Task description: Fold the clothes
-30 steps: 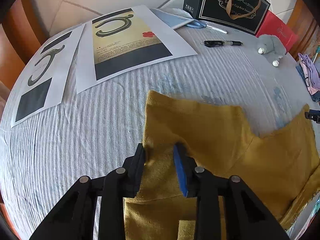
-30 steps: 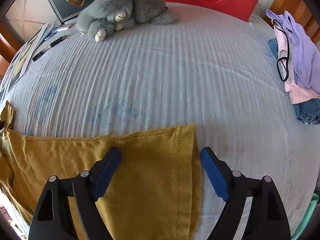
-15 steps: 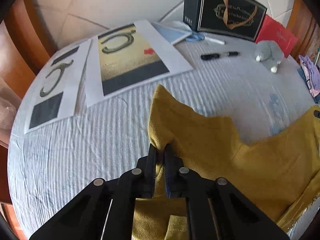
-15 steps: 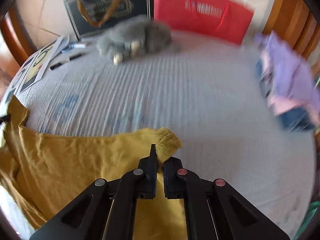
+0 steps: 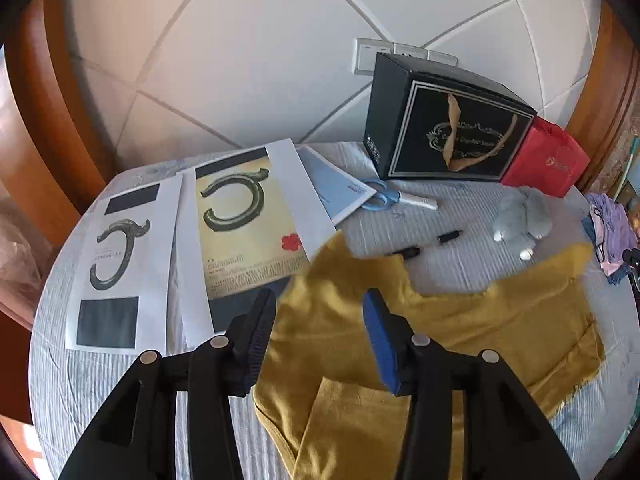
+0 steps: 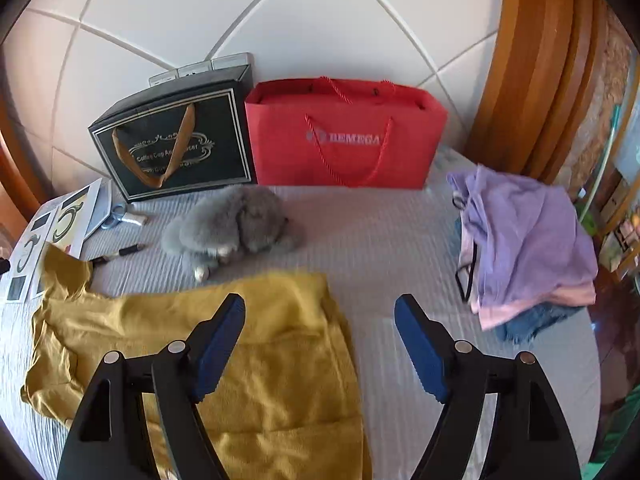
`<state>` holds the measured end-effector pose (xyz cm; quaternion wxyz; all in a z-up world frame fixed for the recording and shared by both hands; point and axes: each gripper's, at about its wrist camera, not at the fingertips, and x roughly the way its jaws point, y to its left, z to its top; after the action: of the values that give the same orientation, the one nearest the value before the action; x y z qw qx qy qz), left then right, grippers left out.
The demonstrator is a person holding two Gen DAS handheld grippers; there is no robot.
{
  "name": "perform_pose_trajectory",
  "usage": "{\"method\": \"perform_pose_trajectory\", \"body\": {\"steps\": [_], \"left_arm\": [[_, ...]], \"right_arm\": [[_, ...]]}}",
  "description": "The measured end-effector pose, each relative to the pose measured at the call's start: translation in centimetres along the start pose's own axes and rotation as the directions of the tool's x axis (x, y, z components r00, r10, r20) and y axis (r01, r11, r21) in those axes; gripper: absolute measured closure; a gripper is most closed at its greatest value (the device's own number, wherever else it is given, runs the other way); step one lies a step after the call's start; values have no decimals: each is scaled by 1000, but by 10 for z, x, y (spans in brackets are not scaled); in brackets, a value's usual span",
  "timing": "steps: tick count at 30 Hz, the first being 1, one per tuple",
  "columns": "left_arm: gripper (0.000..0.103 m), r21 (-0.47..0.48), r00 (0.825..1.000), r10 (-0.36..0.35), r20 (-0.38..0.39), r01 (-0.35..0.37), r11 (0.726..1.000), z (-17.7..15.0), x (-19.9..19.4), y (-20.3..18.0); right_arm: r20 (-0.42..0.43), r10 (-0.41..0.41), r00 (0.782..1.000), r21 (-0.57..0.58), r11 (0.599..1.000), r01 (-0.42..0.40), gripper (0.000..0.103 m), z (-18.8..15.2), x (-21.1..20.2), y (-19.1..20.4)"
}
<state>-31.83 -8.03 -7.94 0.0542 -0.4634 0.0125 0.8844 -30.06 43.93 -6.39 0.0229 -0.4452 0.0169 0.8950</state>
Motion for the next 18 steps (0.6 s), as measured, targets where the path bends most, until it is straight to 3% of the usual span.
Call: {"method": "perform_pose_trajectory", "body": {"steps": [4, 7, 9, 10, 13, 15, 17, 18], "left_arm": [[56, 19, 992, -45, -120, 47, 999, -46, 17, -1], [56, 44, 981, -40, -188, 49, 998, -72, 38, -8], [56, 77, 978, -25, -205, 41, 996, -81, 50, -16], [56, 97, 977, -13, -212, 34, 995, -85, 56, -21], [56, 138, 974, 30, -224, 2, 990, -91, 71, -30], [54, 160, 974, 63, -219, -27, 987, -93, 77, -34], [53, 152, 975, 62, -212, -30, 988, -93, 77, -33], [53, 142, 975, 57, -214, -27, 989, -93, 77, -33]], "right_arm": [[-116, 47, 992, 36, 998, -43, 26, -48, 4, -19], [-180, 85, 980, 70, 995, -73, 26, -75, 13, -30], [-206, 128, 970, 94, 989, -111, 33, -89, 17, -33], [-220, 131, 967, 93, 989, -113, 46, -93, 20, -34], [-257, 132, 957, 84, 990, -114, 48, -103, 27, -33], [-258, 98, 961, 59, 995, -85, 47, -104, 32, -31], [-255, 78, 964, 52, 996, -67, 29, -105, 39, -30], [-255, 73, 964, 52, 997, -62, 25, -104, 43, -30]]}}
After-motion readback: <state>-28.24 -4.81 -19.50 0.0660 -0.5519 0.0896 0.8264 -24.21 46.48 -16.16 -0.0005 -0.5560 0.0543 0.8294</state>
